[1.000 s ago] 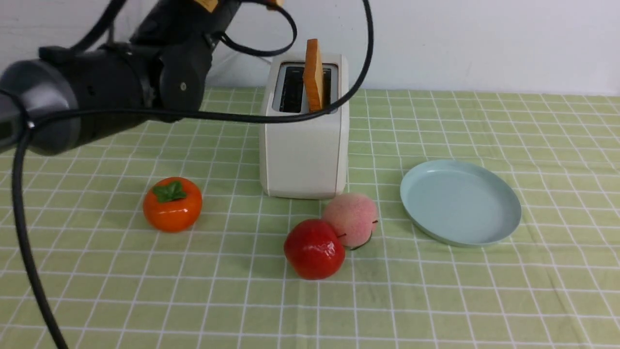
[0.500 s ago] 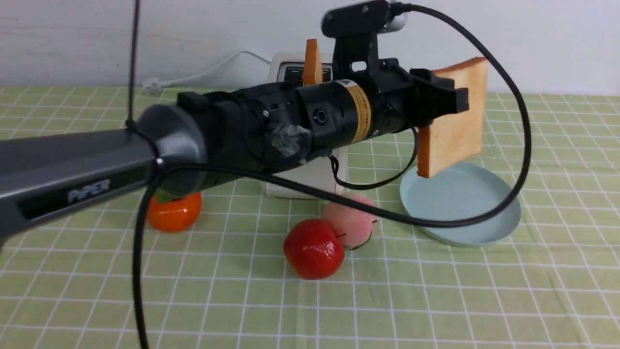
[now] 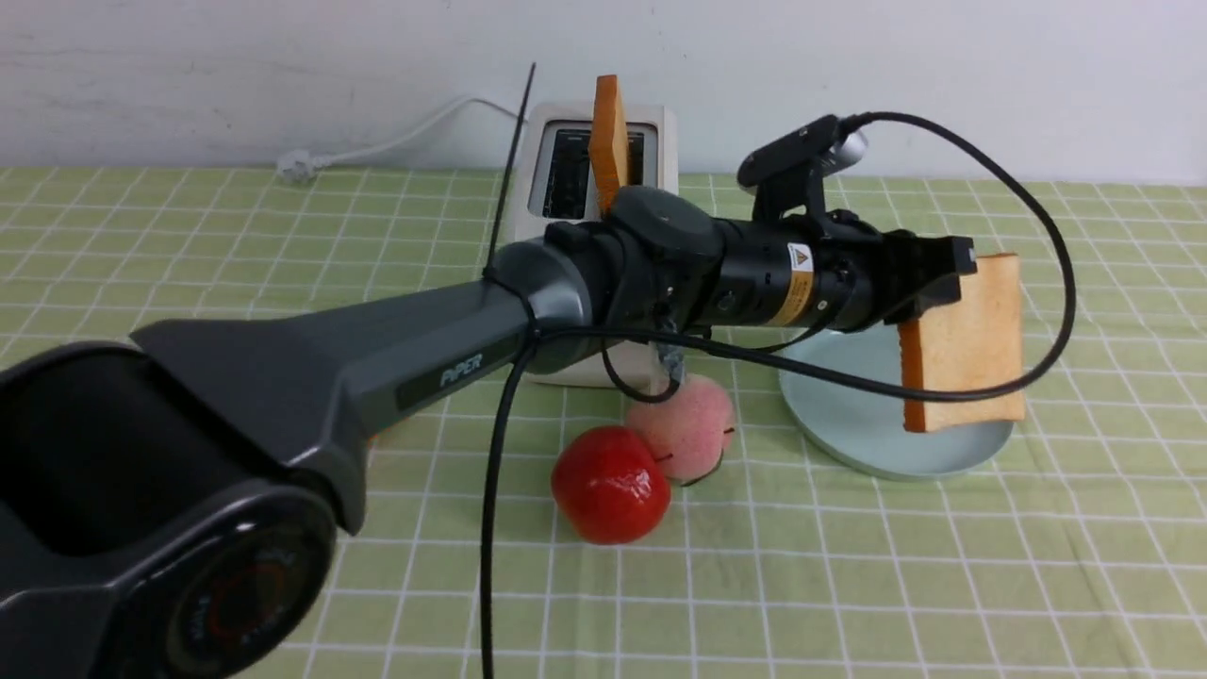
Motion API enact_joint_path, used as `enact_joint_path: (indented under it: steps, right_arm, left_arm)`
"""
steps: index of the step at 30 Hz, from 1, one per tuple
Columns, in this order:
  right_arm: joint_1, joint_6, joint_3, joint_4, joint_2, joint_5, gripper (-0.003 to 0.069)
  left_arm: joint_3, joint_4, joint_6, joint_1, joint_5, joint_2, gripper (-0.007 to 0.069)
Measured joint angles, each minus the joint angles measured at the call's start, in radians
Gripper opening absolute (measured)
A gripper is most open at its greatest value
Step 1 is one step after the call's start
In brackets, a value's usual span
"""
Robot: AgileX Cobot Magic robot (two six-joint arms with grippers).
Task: Take toasted bread from bread machine on green coffee tablecloth place on plate.
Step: 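Place the slice of bread on the plate with the left gripper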
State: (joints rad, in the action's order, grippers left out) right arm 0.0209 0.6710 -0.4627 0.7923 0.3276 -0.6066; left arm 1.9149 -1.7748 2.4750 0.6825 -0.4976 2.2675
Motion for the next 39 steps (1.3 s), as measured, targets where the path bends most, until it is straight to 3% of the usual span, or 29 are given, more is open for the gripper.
enact_joint_path:
  steps: [15,19,25,29,35,39]
  right_arm:
    - [0.000,0.000,0.000,0.000,0.000,-0.009,0.0045]
    - [0.000,0.000,0.000,0.000,0.000,-0.008,0.0045]
    - [0.000,0.000,0.000,-0.007,0.000,-0.008,0.0045]
    - [0.000,0.000,0.000,-0.007,0.000,-0.008,0.0045]
    - [0.000,0.000,0.000,-0.007,0.000,-0.008,0.0045]
    - [0.000,0.000,0.000,-0.007,0.000,-0.006,0.0050]
  left_arm:
    - [0.043,-0.002,0.059,0.000,0.076,0.099,0.0114]
    - [0.043,-0.002,0.060,0.000,0.066,0.111,0.0216]
    - [0.043,-0.002,0.060,0.000,0.066,0.105,0.0473]
    - [0.043,-0.002,0.042,-0.001,0.067,0.082,0.0575]
    - [0.043,0.001,-0.073,-0.001,0.153,0.004,0.0585]
    - [0.043,0.003,-0.181,-0.001,0.194,-0.074,0.0535]
